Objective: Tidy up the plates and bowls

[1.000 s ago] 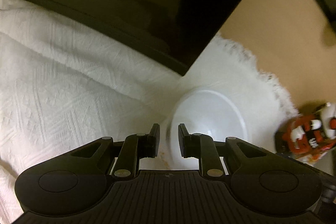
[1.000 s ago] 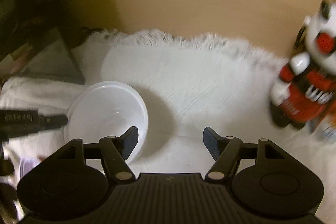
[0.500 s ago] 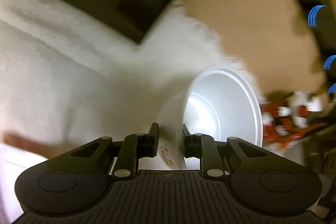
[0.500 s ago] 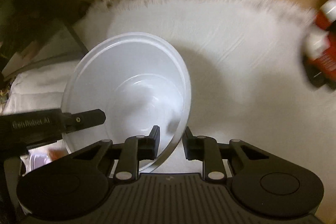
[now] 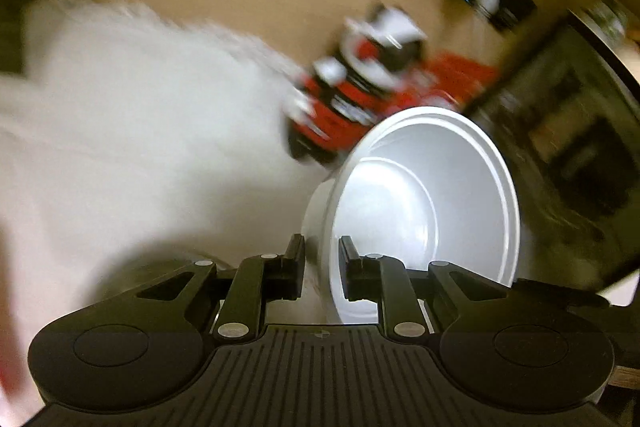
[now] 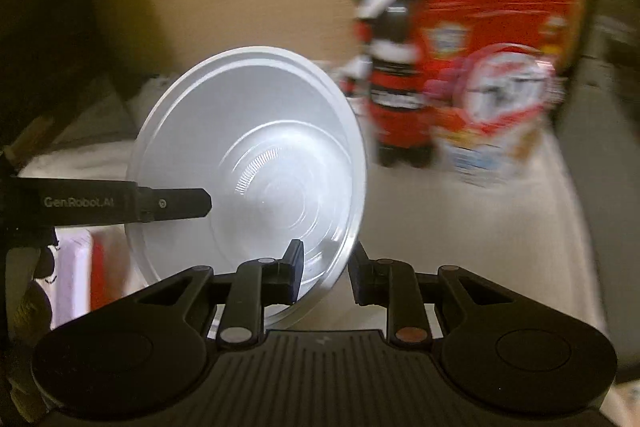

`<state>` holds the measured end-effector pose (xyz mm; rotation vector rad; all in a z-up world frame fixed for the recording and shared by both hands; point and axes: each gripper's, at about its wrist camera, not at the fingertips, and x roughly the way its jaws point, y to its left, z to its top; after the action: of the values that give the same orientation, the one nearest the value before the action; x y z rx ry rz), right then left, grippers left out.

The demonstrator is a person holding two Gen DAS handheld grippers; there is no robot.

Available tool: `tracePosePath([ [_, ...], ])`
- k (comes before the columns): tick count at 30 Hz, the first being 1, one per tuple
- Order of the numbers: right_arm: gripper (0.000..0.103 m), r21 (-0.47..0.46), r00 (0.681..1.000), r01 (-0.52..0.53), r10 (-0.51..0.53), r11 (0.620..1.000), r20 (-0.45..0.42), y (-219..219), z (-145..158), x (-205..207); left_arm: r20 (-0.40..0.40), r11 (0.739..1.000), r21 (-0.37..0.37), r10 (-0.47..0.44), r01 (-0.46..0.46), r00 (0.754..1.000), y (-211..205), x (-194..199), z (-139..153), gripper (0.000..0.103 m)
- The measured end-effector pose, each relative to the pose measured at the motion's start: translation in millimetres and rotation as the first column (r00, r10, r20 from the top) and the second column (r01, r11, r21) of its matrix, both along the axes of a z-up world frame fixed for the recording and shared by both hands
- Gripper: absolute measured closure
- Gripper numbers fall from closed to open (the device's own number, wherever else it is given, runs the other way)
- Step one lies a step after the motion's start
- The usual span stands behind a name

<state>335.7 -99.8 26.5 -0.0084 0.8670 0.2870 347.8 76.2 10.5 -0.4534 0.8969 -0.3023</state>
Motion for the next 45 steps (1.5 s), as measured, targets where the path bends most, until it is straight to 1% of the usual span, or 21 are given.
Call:
tracePosePath([
  [1,0.079,-0.016,1.0,0.015,-0.015,1.0,-0.001,-12.3,0.1,-7.5,-0.006,0.999,-0.013,-0.034,0.034,0.999,-10.5,-2.5,-2.6,0.084],
  [3,0.079,-0.044,0.999,0.034,-0.035,0.998,-0.013,-33.9,-3.0,-19.4,-0.005,0.997,-0.005,-0.082,0.082,0.997,-28.5,-8.0,-5.5,0.081],
  [5,0.079,-0.045,0.998,0.048,-0.049,0.998,-0.038,-51.0,-9.5,-26.2,-0.002,0.992,0.041,-0.116,0.116,0.993,-48.0,-15.5,-6.6,0.081],
  [7,0.079,-0.027,0.996,0.059,-0.061,0.998,-0.07,-66.7,-18.5,-30.7,-0.004,0.985,0.096,-0.141,0.141,0.99,-64.6,-18.0,-10.5,0.082],
  [9,0.079,-0.019,0.994,0.06,-0.062,0.998,-0.094,-75.5,-30.2,-34.1,-0.023,0.977,0.133,-0.164,0.165,0.986,-76.1,-20.0,-18.2,0.082],
  [13,0.079,-0.033,0.99,0.066,-0.069,0.997,-0.121,-86.1,-54.7,-33.6,-0.116,0.97,0.152,-0.173,0.19,0.978,-86.4,-19.7,-42.1,0.081],
  [14,0.079,-0.035,0.988,0.071,-0.075,0.997,-0.133,-86.4,-59.6,-34.7,-0.129,0.968,0.161,-0.172,0.192,0.977,-89.1,-19.5,-45.9,0.081],
  [16,0.08,-0.025,0.986,0.068,-0.071,0.997,-0.149,-90.6,-67.0,-33.2,-0.121,0.966,0.179,-0.166,0.186,0.979,-87.9,-23.5,-44.3,0.081],
  [19,0.08,-0.005,0.987,0.056,-0.056,0.998,-0.152,-94.5,-68.3,-32.1,-0.11,0.974,0.159,-0.145,0.161,0.983,-86.0,-19.3,-40.5,0.081],
  [23,0.078,-0.035,0.992,0.014,-0.019,0.999,-0.127,-91.1,-65.8,-26.8,-0.086,0.989,0.1,-0.101,0.109,0.991,-74.5,-16.5,-32.3,0.081],
  [25,0.076,-0.063,0.995,-0.011,0.005,0.998,-0.098,-87.4,-61.1,-29.0,-0.082,0.993,0.078,-0.084,0.091,0.993,-69.5,-16.1,-29.7,0.081],
  [27,0.071,-0.085,0.997,-0.029,0.023,0.996,-0.069,-85.1,-56.7,-28.4,-0.09,0.995,0.062,-0.077,0.083,0.993,-66.2,-15.8,-28.7,0.081],
  [29,0.068,-0.092,0.998,-0.03,0.025,0.995,-0.05,-85.8,-52.9,-27.0,-0.095,0.996,0.049,-0.074,0.079,0.993,-64.0,-16.1,-27.8,0.081],
  [35,0.068,-0.029,0.998,0.054,-0.055,0.998,-0.041,-100.9,-50.2,-19.0,-0.086,0.998,0.006,-0.065,0.066,0.994,-55.8,-15.5,-21.5,0.081],
  [39,0.068,0.048,0.987,0.153,-0.15,0.987,-0.059,-115.9,-51.5,-11.7,-0.066,0.999,0.011,-0.033,0.034,0.997,-47.3,-18.3,-16.0,0.081],
  [41,0.068,0.079,0.979,0.197,-0.191,0.977,-0.072,-122.8,-53.4,-10.3,-0.072,0.999,0.02,-0.025,0.027,0.997,-44.0,-19.6,-16.9,0.081],
  [43,0.068,0.083,0.974,0.218,-0.212,0.972,-0.077,-125.4,-56.0,-11.0,-0.09,0.999,0.033,-0.028,0.031,0.996,-43.4,-20.7,-20.5,0.081],
  [45,0.069,0.076,0.973,0.223,-0.217,0.972,-0.081,-125.8,-57.8,-12.0,-0.106,0.998,0.03,-0.047,0.051,0.993,-45.0,-21.1,-24.7,0.081],
])
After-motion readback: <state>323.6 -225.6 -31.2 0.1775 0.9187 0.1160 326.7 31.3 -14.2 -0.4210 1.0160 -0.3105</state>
